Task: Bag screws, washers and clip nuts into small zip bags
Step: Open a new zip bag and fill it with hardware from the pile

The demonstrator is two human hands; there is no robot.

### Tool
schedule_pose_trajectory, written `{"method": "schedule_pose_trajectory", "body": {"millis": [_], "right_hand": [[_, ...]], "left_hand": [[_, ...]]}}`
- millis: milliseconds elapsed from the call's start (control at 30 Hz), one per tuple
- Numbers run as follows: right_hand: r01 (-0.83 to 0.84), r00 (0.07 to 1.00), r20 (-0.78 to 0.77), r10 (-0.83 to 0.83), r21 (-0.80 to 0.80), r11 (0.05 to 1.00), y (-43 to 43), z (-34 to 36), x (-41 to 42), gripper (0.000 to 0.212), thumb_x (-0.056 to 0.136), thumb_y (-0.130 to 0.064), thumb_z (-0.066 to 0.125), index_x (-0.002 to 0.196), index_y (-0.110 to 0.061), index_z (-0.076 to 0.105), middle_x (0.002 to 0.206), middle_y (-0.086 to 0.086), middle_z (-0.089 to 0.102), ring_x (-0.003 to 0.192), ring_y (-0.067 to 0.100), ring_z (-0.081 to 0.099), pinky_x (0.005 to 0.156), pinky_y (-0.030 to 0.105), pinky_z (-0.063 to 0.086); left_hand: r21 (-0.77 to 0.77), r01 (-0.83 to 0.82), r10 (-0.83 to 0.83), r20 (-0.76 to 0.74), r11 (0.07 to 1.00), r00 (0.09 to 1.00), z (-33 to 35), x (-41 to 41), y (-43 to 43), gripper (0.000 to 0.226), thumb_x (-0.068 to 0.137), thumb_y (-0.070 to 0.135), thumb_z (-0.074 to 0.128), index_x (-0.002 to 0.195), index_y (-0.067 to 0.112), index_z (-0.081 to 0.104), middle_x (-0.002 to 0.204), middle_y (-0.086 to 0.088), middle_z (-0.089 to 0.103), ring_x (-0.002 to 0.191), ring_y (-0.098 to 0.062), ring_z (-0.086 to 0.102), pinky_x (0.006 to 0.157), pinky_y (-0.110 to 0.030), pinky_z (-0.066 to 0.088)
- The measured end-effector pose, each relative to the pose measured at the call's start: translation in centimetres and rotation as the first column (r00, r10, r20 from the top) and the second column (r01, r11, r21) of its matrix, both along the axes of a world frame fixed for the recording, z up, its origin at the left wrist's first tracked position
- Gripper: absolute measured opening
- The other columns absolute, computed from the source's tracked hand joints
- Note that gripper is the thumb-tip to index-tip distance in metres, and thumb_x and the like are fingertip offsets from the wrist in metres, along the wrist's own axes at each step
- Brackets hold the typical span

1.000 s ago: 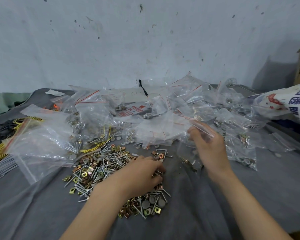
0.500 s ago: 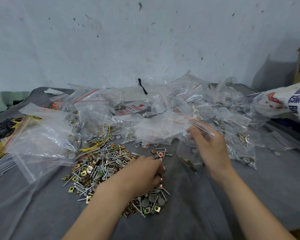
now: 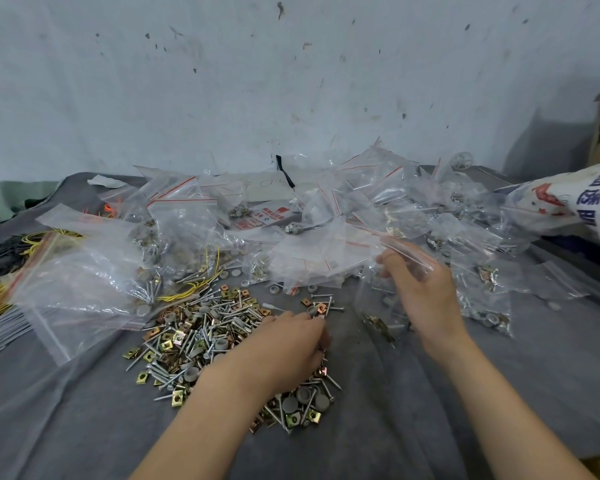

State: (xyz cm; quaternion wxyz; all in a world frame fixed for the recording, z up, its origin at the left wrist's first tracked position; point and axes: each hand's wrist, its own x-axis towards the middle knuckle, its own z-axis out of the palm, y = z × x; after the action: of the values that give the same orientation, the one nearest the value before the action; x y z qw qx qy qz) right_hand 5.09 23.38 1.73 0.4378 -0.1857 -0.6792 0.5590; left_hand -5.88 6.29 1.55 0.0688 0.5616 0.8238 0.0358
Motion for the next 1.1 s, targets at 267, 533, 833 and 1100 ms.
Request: {"method": "schedule_pose_trajectory", "body": {"millis": [267,533,833,1100], "right_hand": [[0.02,0.999,0.04,-0.02,-0.001,1.0,-0.5,0.1,-0.1,0.022,0.097,-0.024,0.065,0.118,-0.024,0.073,0.108,-0.011,0.076,0.099,-0.001,0.068,0.094,0.043,0.056],[-0.011,0.995,0.1,-0.001,0.12,0.993,-1.0,-0.1,-0.4,0.025,0.098,-0.022,0.065,0.122,-0.028,0.069,0.119,-0.017,0.07,0.11,-0.006,0.064,0.1,0.02,0.05],[0.006,0.993,0.118,-0.018,0.106,0.994,-1.3,0.0,-0.3,0.026,0.097,-0.025,0.066,0.122,-0.032,0.069,0.122,-0.015,0.07,0.115,0.001,0.064,0.106,0.041,0.049],[0.057,0.993,0.101,-0.063,0.064,0.996,-0.9,0.2,0.0,0.022,0.097,-0.026,0.065,0.113,-0.041,0.067,0.111,-0.016,0.074,0.094,0.0,0.068,0.094,0.049,0.056]], "left_hand": [[0.007,0.003,-0.004,0.051,1.0,0.999,0.2,-0.2,-0.1,0.024,0.1,0.029,0.047,0.122,0.028,0.057,0.124,0.003,0.056,0.119,-0.02,0.049,0.104,-0.039,0.038],[0.105,-0.017,0.002,0.146,0.994,0.989,0.4,-0.9,-0.7,0.026,0.104,0.024,0.039,0.119,0.03,0.059,0.12,0.008,0.06,0.111,-0.012,0.057,0.097,-0.036,0.047],[0.162,-0.091,0.091,0.005,0.983,0.996,-0.6,-1.7,-0.6,0.028,0.104,0.031,0.039,0.128,0.03,0.055,0.128,0.006,0.057,0.117,-0.017,0.053,0.102,-0.039,0.041],[0.114,-0.07,0.08,-0.088,0.991,0.993,-1.7,-1.2,1.5,0.033,0.103,0.042,0.04,0.129,0.029,0.056,0.131,0.001,0.051,0.124,-0.022,0.044,0.103,-0.041,0.034]]}}
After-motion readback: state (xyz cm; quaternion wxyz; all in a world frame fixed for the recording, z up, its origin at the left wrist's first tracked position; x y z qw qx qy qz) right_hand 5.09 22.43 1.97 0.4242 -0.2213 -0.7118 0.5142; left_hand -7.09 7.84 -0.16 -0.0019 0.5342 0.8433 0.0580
